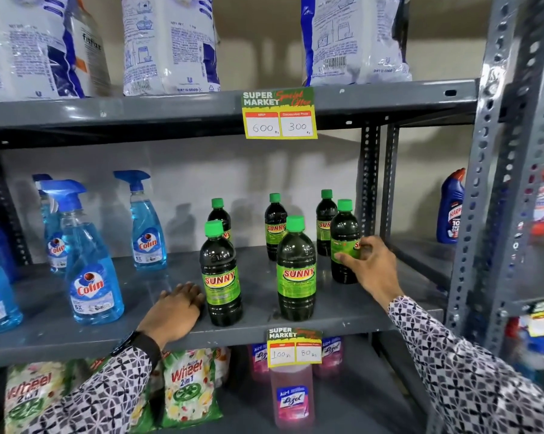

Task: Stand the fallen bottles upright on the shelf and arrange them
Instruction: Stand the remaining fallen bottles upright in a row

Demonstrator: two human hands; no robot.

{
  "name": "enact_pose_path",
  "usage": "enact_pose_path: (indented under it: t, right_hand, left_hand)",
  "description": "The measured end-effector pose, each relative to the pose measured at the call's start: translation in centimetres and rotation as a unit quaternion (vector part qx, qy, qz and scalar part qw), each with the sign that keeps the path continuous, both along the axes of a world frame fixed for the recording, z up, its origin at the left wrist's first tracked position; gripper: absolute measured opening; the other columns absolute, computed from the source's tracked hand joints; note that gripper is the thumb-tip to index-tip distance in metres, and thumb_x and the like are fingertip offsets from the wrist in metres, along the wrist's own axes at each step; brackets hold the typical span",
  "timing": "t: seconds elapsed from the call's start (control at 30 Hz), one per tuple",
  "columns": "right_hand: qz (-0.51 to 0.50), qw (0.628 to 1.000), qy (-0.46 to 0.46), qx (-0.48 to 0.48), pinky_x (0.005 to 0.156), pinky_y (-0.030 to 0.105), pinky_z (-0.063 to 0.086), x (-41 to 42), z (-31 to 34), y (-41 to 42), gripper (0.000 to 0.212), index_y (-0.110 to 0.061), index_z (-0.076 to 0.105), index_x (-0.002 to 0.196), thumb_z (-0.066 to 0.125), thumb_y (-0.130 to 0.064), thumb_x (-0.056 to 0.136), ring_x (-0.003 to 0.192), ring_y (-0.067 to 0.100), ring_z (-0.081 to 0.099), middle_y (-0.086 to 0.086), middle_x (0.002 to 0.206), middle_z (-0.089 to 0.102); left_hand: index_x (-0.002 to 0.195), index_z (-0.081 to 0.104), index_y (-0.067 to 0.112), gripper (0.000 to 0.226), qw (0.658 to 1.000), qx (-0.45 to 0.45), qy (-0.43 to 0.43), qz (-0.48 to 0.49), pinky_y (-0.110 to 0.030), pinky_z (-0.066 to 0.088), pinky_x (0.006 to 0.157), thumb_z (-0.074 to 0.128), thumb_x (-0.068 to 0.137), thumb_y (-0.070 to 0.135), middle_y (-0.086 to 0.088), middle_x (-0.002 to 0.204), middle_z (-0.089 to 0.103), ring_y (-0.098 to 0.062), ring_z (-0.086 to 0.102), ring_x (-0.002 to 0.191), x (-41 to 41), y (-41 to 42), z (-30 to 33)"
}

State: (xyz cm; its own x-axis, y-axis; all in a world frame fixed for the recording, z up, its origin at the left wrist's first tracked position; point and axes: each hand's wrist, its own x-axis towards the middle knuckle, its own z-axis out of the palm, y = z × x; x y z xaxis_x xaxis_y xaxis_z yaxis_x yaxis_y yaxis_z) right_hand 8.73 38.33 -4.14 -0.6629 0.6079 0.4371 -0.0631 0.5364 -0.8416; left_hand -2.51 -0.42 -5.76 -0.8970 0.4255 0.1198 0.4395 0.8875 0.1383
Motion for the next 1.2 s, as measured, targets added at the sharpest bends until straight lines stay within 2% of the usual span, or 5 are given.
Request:
enact_pose_path:
  t: [0.2,0.43,0.67,0.9,1.2]
  right_hand:
    - [-0.024,0.999,-0.028,0.005,0.097,0.039,0.059,0.1,0.3,-0.5,0.074,-0.015,0.061,0.127,0.094,-0.05,0.071,0.104,0.019,0.072,0.001,0.115,0.075]
    - [0.113,0.988,0.0,-0.101,0.12,0.04,0.043,-0.3,0.0,0.6,0.068,-0.017,0.046,0.154,0.068,0.008,0.095,0.118,0.004,0.065,-0.01,0.128,0.069]
    - [0.1,0.994,0.039,-0.014,0.095,0.019,0.046,-0.4,0.1,-0.1,0.084,-0.014,0.047,0.153,0.089,-0.007,0.082,0.098,-0.008,0.058,-0.027,0.109,0.055]
    - [0.072,0.997,0.01,0.01,0.117,0.049,0.047,-0.7,-0.6,0.4,0.089,-0.032,0.047,0.153,0.094,-0.022,0.078,0.129,0.019,0.063,-0.001,0.14,0.064]
    - [0.138,0.989,-0.024,-0.053,0.116,0.051,0.049,-1.7,-1.3,2.1,0.095,-0.021,0.051,0.145,0.099,-0.031,0.065,0.122,0.017,0.07,-0.004,0.131,0.073]
  left_hand:
    - [0.155,0.03,0.017,0.049,1.0,0.012,-0.004,-0.002,-0.048,0.014,0.126,0.026,0.108,0.031,-0.007,0.166,0.027,-0.026,0.026,0.154,-0.2,0.0,-0.1]
    - [0.146,0.04,0.019,0.044,1.0,0.002,-0.007,-0.005,-0.055,0.021,0.123,0.026,0.106,0.031,-0.007,0.159,0.039,-0.028,0.038,0.147,-1.5,-0.6,-1.2]
    - [0.143,0.043,0.018,0.041,1.0,0.021,-0.009,-0.003,-0.055,0.02,0.124,0.027,0.107,0.032,-0.008,0.155,0.045,-0.028,0.045,0.141,-1.3,-0.4,-0.7]
    - [0.146,0.04,0.019,0.044,1.0,0.027,-0.015,-0.003,-0.054,0.018,0.125,0.027,0.107,0.033,-0.008,0.157,0.044,-0.029,0.042,0.144,-1.3,-0.4,-0.9]
    - [0.151,0.035,0.02,0.048,1.0,0.021,-0.015,-0.001,-0.054,0.013,0.126,0.025,0.107,0.034,-0.007,0.162,0.036,-0.027,0.035,0.15,-1.3,-0.6,-0.9]
